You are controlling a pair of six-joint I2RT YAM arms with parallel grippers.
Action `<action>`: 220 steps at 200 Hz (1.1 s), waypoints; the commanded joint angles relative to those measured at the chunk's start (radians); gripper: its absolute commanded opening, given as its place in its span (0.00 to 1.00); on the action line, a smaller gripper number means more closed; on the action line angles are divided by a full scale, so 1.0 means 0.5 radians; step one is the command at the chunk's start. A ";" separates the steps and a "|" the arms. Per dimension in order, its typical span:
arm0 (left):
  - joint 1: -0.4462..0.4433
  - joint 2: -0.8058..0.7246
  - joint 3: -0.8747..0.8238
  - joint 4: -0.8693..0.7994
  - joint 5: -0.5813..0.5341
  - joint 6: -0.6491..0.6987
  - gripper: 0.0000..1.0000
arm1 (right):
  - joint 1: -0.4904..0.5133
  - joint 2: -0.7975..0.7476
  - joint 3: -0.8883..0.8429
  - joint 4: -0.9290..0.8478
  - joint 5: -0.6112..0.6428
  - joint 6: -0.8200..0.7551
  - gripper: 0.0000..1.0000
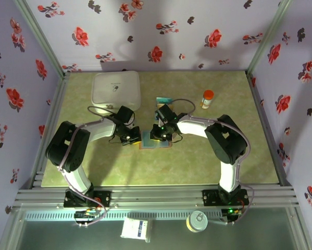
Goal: Take the credit cards out of the card holder
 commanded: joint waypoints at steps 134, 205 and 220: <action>0.020 -0.044 0.105 -0.138 -0.088 0.018 0.00 | -0.109 -0.102 -0.238 0.194 -0.066 0.062 0.16; -0.036 -0.212 0.207 -0.194 -0.067 -0.048 0.00 | -0.115 -0.113 -0.252 0.217 -0.078 0.066 0.15; -0.062 -0.202 0.222 -0.171 -0.040 -0.076 0.00 | -0.115 -0.114 -0.252 0.218 -0.080 0.064 0.15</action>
